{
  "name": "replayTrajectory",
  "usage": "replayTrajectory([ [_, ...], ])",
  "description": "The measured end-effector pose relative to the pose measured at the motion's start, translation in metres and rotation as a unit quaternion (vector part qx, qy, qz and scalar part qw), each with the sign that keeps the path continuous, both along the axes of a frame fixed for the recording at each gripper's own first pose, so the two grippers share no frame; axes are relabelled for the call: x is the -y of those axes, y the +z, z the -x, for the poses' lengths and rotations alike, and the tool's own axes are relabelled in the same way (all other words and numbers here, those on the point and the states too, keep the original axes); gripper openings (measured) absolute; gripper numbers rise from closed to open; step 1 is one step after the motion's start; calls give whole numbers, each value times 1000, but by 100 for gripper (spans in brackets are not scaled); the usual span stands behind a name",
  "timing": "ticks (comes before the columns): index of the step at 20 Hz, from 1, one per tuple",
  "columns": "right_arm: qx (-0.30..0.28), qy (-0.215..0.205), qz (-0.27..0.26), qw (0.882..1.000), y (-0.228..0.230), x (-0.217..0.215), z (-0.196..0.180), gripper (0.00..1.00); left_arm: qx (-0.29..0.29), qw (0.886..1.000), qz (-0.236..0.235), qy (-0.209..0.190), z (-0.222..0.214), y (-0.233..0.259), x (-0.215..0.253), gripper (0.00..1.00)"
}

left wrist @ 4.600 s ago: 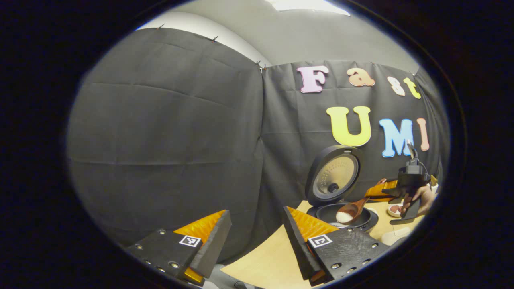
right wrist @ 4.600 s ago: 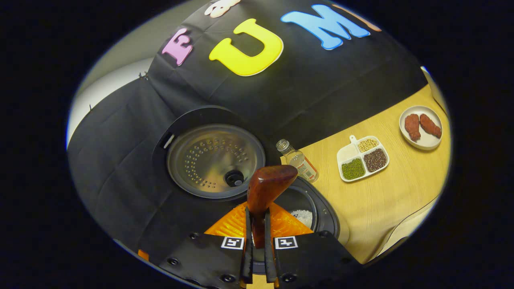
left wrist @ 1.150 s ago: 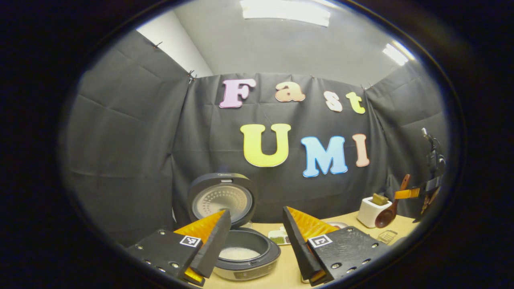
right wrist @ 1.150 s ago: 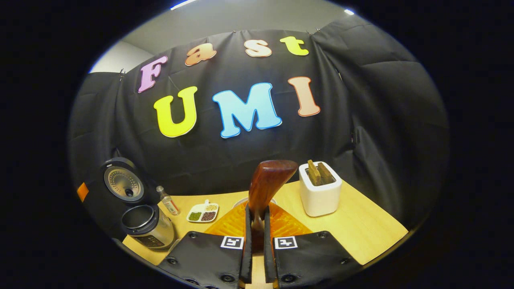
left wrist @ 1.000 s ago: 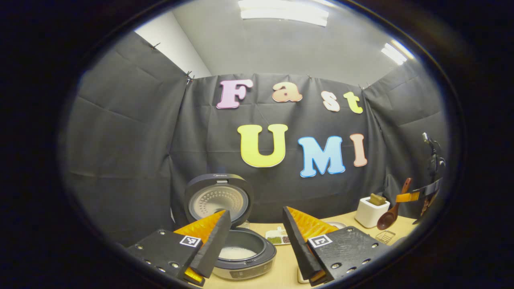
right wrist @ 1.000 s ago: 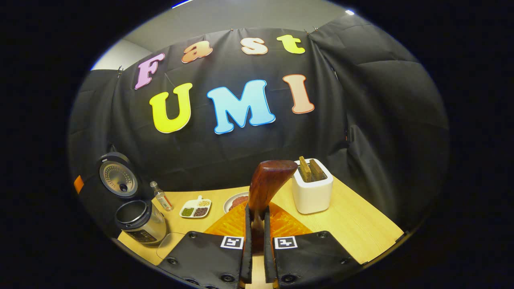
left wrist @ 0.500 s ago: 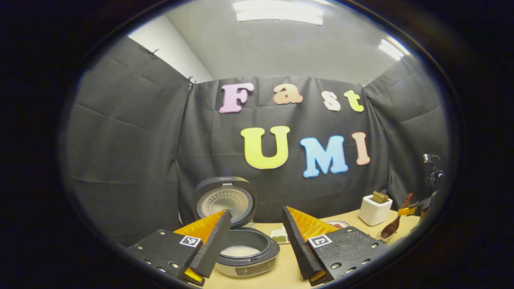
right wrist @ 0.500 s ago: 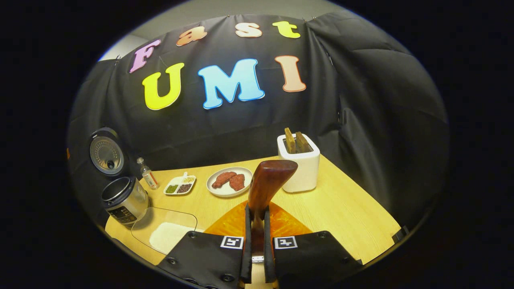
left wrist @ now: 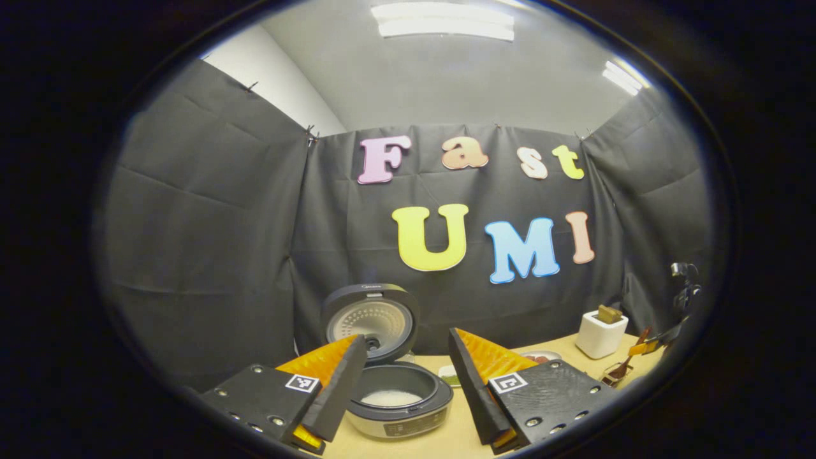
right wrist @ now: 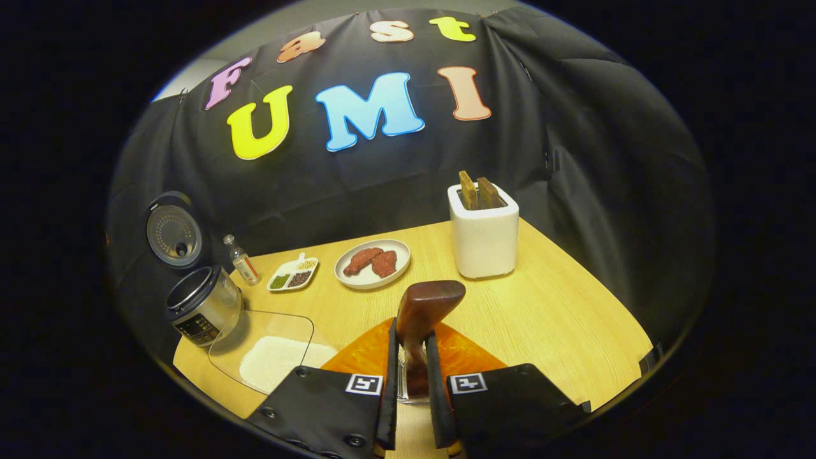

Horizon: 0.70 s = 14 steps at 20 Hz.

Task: Close the left gripper, press the button to open the rice cooker; take a wooden spoon from the chopstick holder with the right hand, scoop a spoonful of rice and pour it into the rice cooker, then put the wooden spoon back into the chopstick holder.

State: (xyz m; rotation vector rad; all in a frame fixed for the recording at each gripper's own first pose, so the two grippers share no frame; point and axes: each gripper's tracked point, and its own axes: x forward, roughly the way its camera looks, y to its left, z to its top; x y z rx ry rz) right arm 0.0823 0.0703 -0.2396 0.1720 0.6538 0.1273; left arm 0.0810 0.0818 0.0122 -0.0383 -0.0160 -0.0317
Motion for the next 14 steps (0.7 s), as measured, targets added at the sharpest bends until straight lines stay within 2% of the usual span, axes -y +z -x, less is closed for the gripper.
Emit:
replayTrajectory([
  [1, 6, -1, -2, 1000, 7, 3, 3, 25, -1, 1000, 1, 0, -2, -2, 0, 77],
  [2, 14, -4, -4, 1000, 11, 3, 1, 31, -2, 1000, 1, 0, -3, -4, 0, 77],
  [3, 22, -7, 0, 1000, 16, 6, 0, 47, -3, 1000, 1, -1, -5, -4, 1, 77],
  [6, 43, -21, 19, 999, 32, 24, -4, 57, -1, 1000, 0, -7, -12, -3, 3, 77],
  [7, 53, -28, 28, 998, 39, 29, -6, 81, 0, 1000, -1, -8, -16, -3, 3, 77],
  [8, 61, -39, 41, 997, 45, 39, -7, 90, 1, 1000, 0, -10, -19, -3, 4, 81],
  [9, 68, -47, 48, 995, 48, 44, -10, 98, 2, 1000, 1, -13, -22, -3, 4, 77],
  [14, 105, -76, 79, 988, 86, 59, -8, 99, 5, 1000, -5, -17, -45, -1, -3, 77],
])
